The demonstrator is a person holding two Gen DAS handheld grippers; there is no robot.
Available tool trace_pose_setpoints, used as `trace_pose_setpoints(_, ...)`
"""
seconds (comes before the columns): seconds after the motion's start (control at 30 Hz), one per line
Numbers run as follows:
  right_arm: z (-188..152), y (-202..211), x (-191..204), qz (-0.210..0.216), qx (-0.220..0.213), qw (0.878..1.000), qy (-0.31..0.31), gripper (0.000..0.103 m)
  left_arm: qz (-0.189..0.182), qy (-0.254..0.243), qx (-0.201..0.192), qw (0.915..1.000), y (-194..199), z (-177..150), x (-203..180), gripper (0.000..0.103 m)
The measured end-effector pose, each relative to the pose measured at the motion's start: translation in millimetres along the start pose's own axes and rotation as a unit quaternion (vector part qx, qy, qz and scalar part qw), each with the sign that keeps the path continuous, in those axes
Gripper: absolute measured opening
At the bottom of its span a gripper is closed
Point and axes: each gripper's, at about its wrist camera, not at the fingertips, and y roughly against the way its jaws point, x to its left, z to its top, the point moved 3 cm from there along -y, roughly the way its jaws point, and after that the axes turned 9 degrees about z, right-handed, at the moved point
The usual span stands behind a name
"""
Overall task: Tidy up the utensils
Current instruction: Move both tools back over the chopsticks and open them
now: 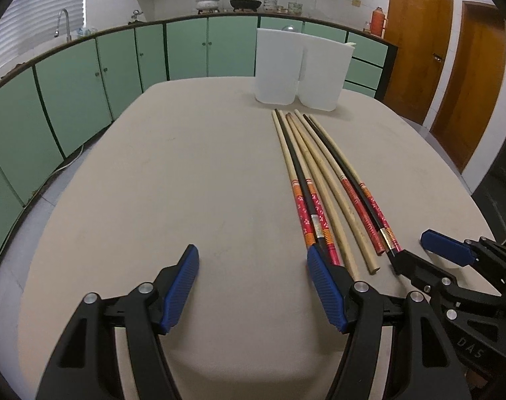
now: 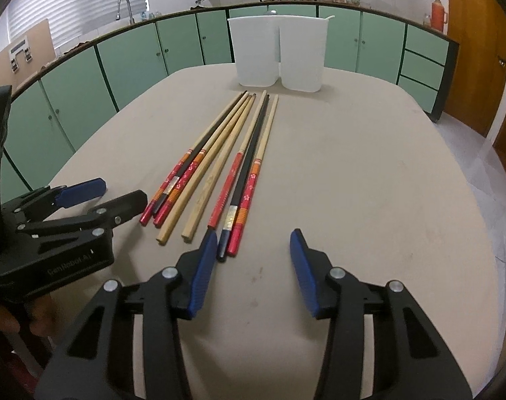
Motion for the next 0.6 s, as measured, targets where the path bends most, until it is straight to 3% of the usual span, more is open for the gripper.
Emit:
trace_pose_setpoints(0.27,1,9,-26,-0.01,-0.012,0.999,-0.041,0.044,0.008,0.001,-0.005,1.0,2,-1,1,0.066)
trace_pose_setpoints(0.6,-5,11,-23,-0.013,-0.003,0.999,-0.028,0.041,0.017,0.008,-0.013,0.9997,5,-2,7,0.066)
